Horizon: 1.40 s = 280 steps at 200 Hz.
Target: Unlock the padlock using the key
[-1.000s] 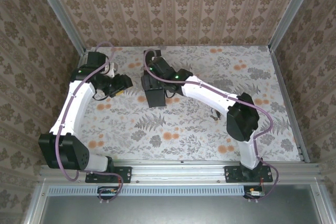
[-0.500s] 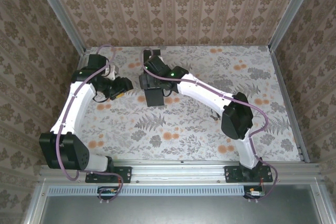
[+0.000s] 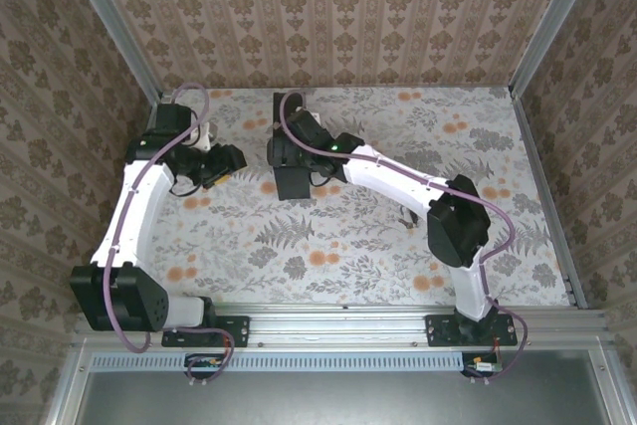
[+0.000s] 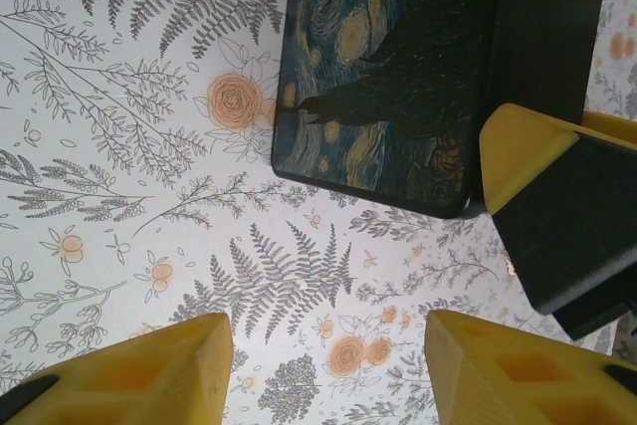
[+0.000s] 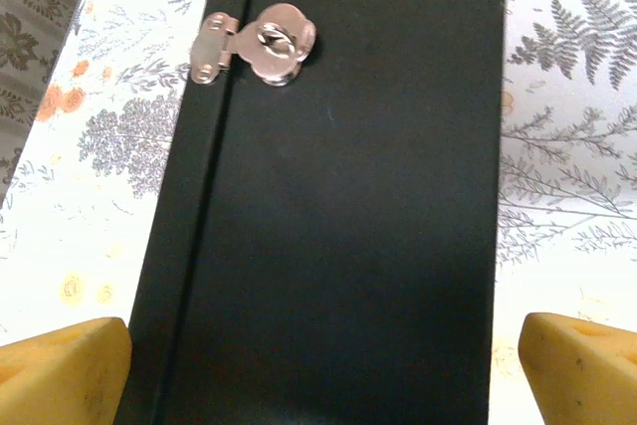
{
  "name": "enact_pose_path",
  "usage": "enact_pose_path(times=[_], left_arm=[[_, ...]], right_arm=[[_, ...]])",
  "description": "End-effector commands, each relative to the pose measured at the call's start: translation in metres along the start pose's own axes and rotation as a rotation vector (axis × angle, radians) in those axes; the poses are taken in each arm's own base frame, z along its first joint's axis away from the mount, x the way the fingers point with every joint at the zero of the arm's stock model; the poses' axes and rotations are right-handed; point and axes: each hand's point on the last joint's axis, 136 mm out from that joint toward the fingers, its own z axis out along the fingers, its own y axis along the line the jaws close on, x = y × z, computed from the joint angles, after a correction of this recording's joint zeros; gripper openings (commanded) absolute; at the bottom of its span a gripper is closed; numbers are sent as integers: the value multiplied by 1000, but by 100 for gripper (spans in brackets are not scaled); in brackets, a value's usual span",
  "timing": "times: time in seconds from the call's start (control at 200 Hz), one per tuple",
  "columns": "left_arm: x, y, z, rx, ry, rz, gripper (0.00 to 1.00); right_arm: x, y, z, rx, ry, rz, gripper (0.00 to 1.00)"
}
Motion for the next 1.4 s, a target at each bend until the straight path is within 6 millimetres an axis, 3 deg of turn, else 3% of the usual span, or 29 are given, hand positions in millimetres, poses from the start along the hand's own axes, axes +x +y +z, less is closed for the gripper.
enact_pose_path(times=[0.0,0.125,0.685,1.015,1.155,1.235,1.395], left_arm=[[-1,-4,-6,25,-17,6,54],[0,-4,-4,33,-16,-4,54],[6,-1,9,45,9,-22,54],[8,0,10,42,10,-19,54],[10,2,10,37,12,-21,54],[10,3,9,36,9,-22,54],[9,2,8,37,3,-24,54]], right_arm=[[3,-19,-9,30,26,16,100],[-14,-7,-22,-8,-11,4,100],[-4,14,-3,-12,29,-132,100],[37,-21,25,152,182,-182,100],[41,-21,20,83,137,-59,91],[29,-23,10,-32,45,109,89],[22,-54,-8,-191,-37,390,91]])
